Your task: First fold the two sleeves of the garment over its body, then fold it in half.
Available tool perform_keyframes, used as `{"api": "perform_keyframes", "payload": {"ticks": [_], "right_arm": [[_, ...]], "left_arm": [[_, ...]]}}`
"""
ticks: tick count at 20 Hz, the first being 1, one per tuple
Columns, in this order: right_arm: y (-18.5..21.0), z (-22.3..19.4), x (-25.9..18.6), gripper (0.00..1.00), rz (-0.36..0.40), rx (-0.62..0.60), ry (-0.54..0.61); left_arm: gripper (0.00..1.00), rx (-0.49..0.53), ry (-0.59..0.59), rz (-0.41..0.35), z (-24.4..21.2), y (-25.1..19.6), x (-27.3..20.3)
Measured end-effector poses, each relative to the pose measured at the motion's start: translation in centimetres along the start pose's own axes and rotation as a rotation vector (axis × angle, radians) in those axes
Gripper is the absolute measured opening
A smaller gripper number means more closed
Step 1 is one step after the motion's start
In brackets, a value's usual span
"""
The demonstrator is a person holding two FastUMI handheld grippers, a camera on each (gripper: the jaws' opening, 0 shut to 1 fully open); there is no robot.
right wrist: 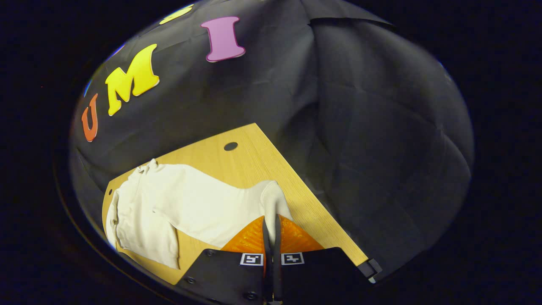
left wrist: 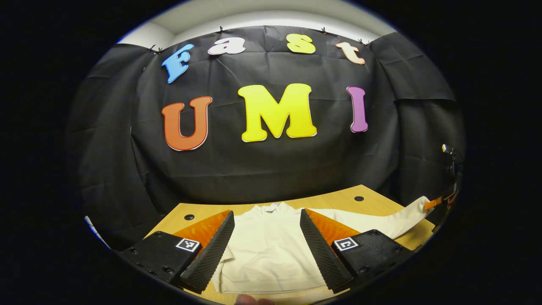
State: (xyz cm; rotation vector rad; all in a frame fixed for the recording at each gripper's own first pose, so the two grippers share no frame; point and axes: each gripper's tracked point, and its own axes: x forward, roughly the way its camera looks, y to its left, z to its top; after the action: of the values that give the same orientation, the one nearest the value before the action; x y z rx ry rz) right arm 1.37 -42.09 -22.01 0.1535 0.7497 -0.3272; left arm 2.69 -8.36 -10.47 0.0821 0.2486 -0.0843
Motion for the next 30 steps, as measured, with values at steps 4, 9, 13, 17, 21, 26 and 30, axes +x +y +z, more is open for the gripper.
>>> {"api": "perform_keyframes", "payload": {"ticks": [4, 9, 13, 17, 21, 26, 30], "right_arm": [[6.2, 6.7, -2.8, 0.0, 0.095, -0.103, -0.095], [17.7, 12.7, -4.2, 0.0, 0.226, -0.197, -0.16], [28.7, 13.5, -3.4, 0.0, 0.347, -0.292, -0.169], [38.6, 11.1, -1.4, 0.0, 0.441, -0.373, -0.141], [47.5, 6.3, 1.8, 0.0, 0.516, -0.454, -0.096], [58.3, -1.2, 5.6, 0.01, 0.592, -0.563, -0.046], [64.7, -8.5, 8.9, 0.01, 0.617, -0.674, 0.019]], "left_arm": [[0.99, -0.046, 0.002, 0.041, -1.0, 2.7, -0.3], [0.99, -0.073, -0.016, 0.112, -1.3, 7.1, -1.0], [0.99, -0.096, -0.024, 0.184, -1.6, 11.4, -2.1], [0.99, -0.101, -0.011, 0.271, -2.4, 16.5, -3.8], [0.99, -0.105, 0.005, 0.373, -3.6, 21.3, -6.3], [0.99, -0.133, 0.044, 0.467, -5.9, 25.7, -8.9], [0.99, -0.15, 0.072, 0.497, -7.5, 27.8, -9.8]]}}
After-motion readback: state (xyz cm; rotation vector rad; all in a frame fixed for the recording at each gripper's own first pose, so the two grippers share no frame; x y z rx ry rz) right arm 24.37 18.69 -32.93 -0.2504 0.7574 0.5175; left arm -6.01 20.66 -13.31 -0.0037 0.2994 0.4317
